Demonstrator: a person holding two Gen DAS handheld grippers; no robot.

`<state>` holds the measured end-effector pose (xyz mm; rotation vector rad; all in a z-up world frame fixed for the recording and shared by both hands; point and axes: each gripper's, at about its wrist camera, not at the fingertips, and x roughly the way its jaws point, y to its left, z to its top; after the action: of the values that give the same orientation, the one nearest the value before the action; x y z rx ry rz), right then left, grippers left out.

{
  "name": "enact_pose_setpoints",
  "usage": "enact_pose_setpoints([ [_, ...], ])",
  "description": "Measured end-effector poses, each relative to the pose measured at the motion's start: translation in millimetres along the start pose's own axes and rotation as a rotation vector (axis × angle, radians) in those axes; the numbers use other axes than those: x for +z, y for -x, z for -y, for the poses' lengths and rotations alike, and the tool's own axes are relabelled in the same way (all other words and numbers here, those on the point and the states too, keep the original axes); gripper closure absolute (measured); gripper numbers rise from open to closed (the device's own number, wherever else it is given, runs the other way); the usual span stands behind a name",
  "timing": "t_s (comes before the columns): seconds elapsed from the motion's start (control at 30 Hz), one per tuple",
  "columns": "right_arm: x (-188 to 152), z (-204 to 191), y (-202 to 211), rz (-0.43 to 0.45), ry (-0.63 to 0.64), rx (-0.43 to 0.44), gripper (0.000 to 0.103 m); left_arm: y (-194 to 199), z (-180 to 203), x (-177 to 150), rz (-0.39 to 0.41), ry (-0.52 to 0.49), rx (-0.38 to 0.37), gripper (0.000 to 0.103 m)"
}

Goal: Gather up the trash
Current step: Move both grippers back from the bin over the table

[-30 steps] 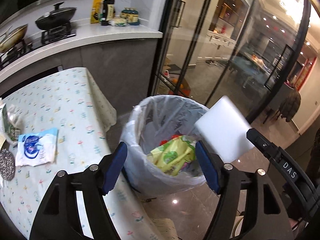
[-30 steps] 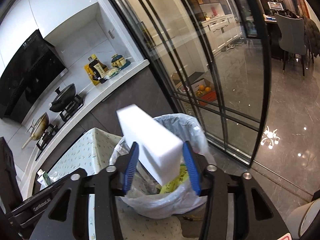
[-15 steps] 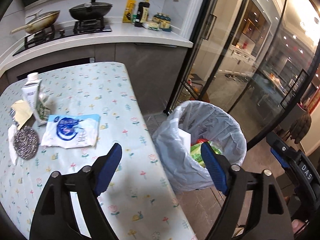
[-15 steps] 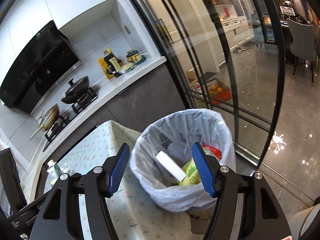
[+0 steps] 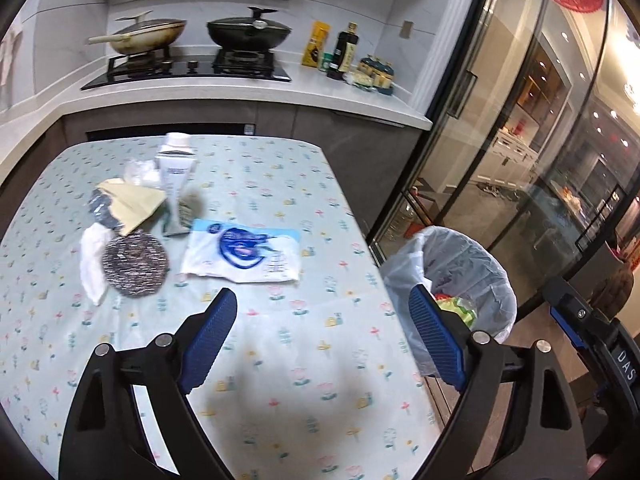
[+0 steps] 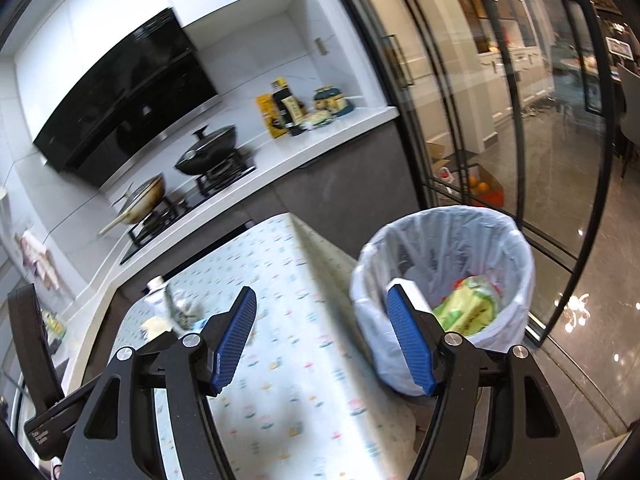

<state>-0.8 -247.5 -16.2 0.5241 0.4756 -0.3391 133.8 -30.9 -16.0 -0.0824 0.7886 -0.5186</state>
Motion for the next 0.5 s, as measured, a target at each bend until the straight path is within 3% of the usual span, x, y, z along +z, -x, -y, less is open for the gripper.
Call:
enact_pose_setpoints([
  [0.5, -45.1, -93.5, -30.4, -0.108, 0.109, 0.074, 0.037, 30.4, -136.9, -4.9, 0.017, 0.154, 0.133, 0.018],
])
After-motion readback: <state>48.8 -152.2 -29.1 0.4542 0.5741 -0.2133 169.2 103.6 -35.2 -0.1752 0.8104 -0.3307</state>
